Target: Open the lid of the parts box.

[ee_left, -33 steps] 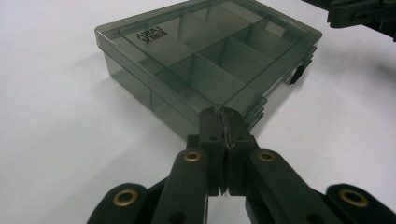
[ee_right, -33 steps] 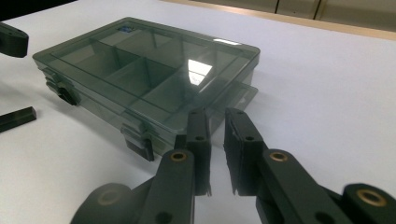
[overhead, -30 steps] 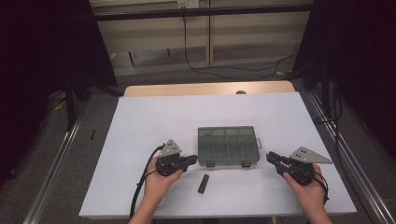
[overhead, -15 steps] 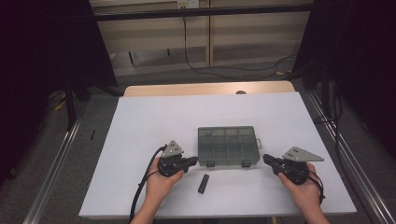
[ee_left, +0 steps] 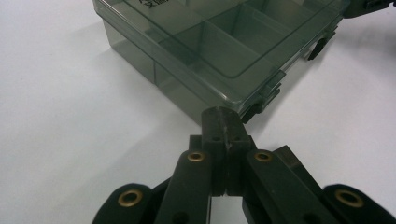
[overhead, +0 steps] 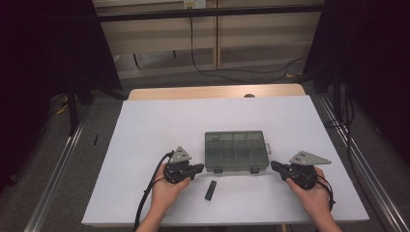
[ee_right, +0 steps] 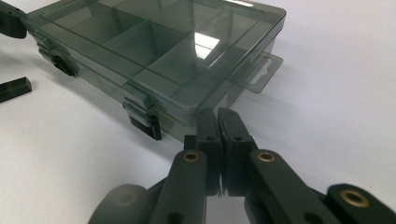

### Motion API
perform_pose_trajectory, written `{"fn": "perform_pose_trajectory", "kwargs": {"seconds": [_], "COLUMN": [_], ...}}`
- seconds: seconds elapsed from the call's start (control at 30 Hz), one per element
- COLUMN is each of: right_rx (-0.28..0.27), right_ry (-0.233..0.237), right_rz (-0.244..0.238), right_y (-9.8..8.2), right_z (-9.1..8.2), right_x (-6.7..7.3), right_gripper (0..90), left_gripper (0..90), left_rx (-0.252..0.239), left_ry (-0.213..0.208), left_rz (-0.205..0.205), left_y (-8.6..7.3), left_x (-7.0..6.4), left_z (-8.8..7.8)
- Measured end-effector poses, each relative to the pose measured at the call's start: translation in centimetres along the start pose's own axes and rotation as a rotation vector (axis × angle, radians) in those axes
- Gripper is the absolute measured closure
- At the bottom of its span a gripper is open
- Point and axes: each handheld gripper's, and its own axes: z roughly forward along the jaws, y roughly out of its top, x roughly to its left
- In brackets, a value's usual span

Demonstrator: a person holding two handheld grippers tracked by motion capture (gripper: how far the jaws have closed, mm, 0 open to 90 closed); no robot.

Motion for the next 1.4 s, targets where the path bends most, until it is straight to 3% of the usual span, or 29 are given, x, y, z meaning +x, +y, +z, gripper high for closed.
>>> {"fn": "perform_pose_trajectory", "kwargs": {"seconds": [0.7, 1.4], "right_rx": [0.021, 0.041], "right_ry": [0.003, 0.001], "right_rz": [-0.027, -0.038], "right_y": [-0.02, -0.28], "right_z": [0.26, 0.49], "right_x": [0.10, 0.12], "right_gripper": [87.6, 87.5], "left_gripper": [90.0, 90.0], "left_rx": [0.040, 0.050], "left_ry": [0.012, 0.018], "left_rz": [0.013, 0.018], "left_y": [-0.09, -0.13], "left_x": [-0.28, -0.52], "left_z": [0.39, 0.59]}}
